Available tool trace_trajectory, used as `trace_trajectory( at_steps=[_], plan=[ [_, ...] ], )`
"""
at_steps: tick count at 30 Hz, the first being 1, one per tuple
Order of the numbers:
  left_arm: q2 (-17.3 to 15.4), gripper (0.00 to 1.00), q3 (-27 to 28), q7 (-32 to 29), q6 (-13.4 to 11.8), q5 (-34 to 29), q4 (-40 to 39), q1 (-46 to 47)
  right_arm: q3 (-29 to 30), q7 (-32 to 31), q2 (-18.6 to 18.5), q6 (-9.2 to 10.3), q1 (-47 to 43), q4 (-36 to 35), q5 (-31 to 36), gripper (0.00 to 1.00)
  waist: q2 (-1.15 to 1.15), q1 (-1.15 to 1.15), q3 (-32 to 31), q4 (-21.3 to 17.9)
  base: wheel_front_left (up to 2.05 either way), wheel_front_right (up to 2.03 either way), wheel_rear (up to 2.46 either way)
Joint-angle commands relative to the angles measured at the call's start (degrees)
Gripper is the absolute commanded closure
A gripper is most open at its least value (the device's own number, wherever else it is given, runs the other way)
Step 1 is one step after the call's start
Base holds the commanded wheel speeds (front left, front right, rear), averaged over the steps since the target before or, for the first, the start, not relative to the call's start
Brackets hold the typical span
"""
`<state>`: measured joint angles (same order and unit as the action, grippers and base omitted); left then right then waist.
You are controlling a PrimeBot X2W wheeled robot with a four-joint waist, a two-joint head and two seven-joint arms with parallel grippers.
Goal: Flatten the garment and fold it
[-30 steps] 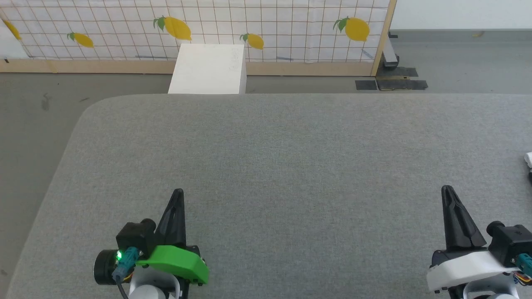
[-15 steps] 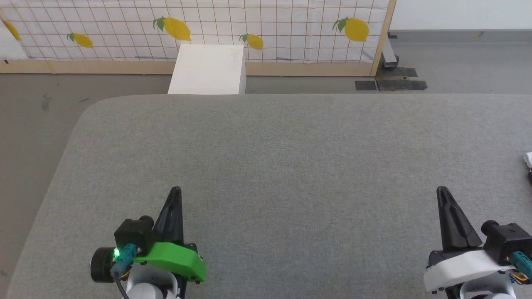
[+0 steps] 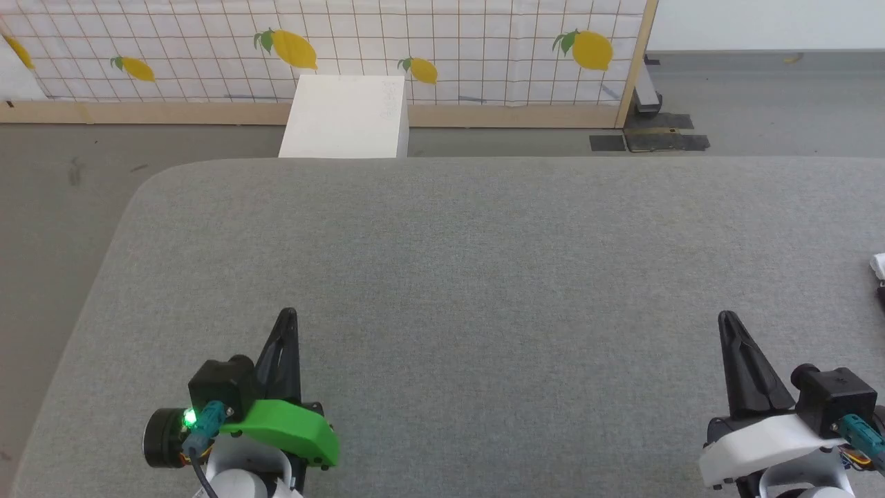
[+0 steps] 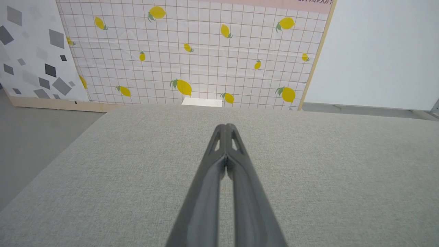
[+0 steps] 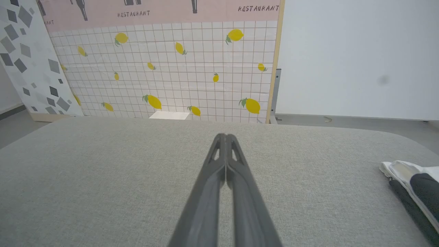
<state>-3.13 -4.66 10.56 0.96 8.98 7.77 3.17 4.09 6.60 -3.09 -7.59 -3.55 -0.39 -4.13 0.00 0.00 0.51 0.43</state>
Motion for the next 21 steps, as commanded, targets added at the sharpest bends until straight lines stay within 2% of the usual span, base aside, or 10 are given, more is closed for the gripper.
trace_trajectory(
  at_steps=[1, 21],
  plan=[
    [0.08, 1.0, 0.22, -0.46, -0.26, -0.62, -0.44, -0.94, -0.21, -0.19, 0.07, 0.03, 0.89, 0.11, 0.31, 1.0, 0.0, 0.0, -0.01, -0.01, 0.0, 0.0, 0.0],
    [0.12, 1.0, 1.34, -3.0, -0.44, -2.73, -2.28, -1.5, -1.19, -1.8, 0.1, 0.05, 1.56, 0.18, 1.27, 1.0, 0.0, 0.0, -0.13, -0.11, 0.0, 0.0, 0.0]
  ],
)
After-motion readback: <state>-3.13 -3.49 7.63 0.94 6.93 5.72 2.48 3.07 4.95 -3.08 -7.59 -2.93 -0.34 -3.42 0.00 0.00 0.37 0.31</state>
